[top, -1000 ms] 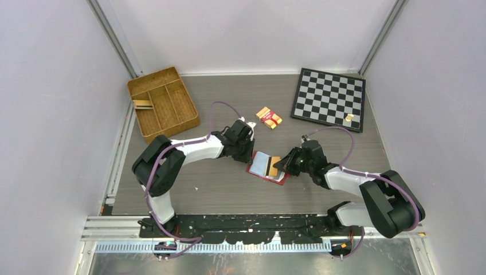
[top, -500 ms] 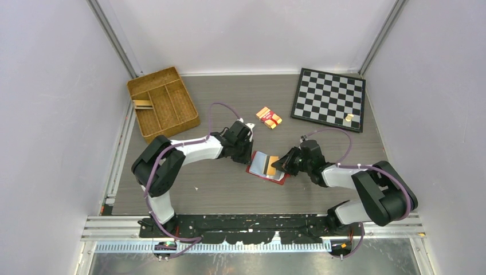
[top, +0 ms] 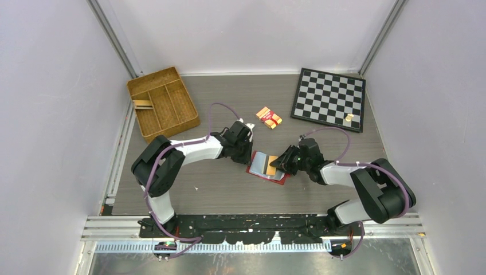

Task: Put the credit cards into the card holder
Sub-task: Insert the credit card into the card holder.

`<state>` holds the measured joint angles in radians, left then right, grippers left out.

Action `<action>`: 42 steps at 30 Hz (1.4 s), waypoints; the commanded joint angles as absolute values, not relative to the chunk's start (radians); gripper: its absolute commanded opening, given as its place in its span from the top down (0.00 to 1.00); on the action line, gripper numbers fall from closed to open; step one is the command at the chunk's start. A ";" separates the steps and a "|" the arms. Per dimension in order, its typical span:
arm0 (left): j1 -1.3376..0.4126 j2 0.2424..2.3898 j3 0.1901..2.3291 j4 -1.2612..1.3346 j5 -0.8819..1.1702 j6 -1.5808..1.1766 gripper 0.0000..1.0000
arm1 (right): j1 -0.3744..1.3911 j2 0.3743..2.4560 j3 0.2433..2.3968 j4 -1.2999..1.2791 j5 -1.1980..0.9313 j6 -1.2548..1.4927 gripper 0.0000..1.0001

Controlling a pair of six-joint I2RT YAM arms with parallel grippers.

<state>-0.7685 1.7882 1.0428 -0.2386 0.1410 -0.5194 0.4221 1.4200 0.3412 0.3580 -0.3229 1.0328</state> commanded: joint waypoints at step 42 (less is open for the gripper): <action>-0.798 1.787 1.139 -0.155 0.331 -0.585 0.59 | 0.429 1.238 0.552 -0.298 -0.077 0.901 0.51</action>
<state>-0.7918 1.7687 1.1030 -0.2119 0.2939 -0.5766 0.4240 1.2205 0.5514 -0.3355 -0.0723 0.8894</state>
